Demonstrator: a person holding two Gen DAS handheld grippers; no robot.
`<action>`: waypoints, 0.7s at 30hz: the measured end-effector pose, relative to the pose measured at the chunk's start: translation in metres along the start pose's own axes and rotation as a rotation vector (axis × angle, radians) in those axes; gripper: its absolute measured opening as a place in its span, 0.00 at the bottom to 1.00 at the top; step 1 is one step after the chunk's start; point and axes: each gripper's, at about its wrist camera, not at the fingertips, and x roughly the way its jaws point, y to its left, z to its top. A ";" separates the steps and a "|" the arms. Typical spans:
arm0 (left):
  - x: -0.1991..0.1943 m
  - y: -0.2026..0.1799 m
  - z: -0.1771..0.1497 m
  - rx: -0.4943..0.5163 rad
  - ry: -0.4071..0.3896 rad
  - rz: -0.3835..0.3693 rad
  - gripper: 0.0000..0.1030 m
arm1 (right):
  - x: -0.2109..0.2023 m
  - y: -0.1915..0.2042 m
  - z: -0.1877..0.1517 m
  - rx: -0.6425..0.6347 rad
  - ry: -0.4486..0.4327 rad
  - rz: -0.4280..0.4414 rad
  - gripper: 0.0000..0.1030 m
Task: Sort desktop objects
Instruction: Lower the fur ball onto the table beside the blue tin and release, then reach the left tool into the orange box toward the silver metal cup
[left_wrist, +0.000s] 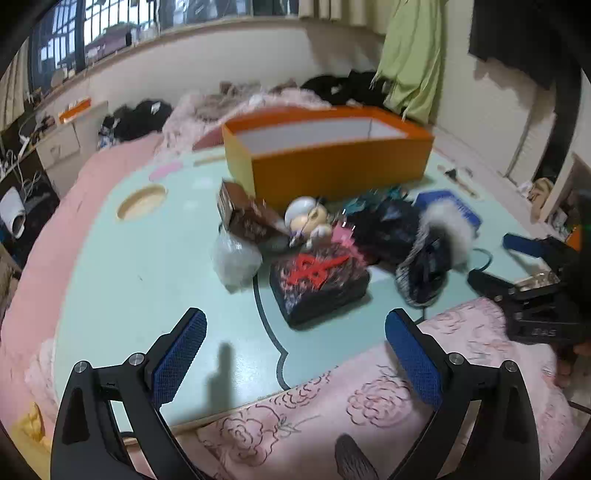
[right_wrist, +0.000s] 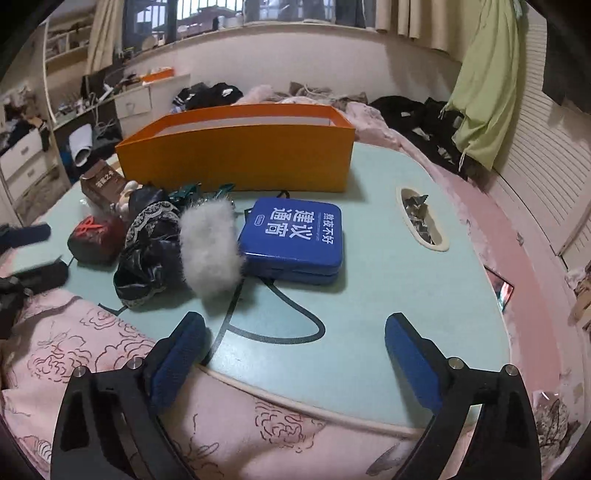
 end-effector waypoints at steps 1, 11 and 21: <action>0.009 -0.002 -0.002 0.005 0.039 -0.007 0.95 | 0.002 -0.003 -0.003 0.017 -0.003 0.021 1.00; 0.016 -0.004 -0.003 -0.012 0.064 -0.020 0.99 | 0.003 0.003 0.016 0.026 -0.020 0.013 1.00; -0.028 0.000 0.050 -0.069 -0.081 -0.037 0.99 | 0.003 0.003 0.016 0.026 -0.019 0.013 1.00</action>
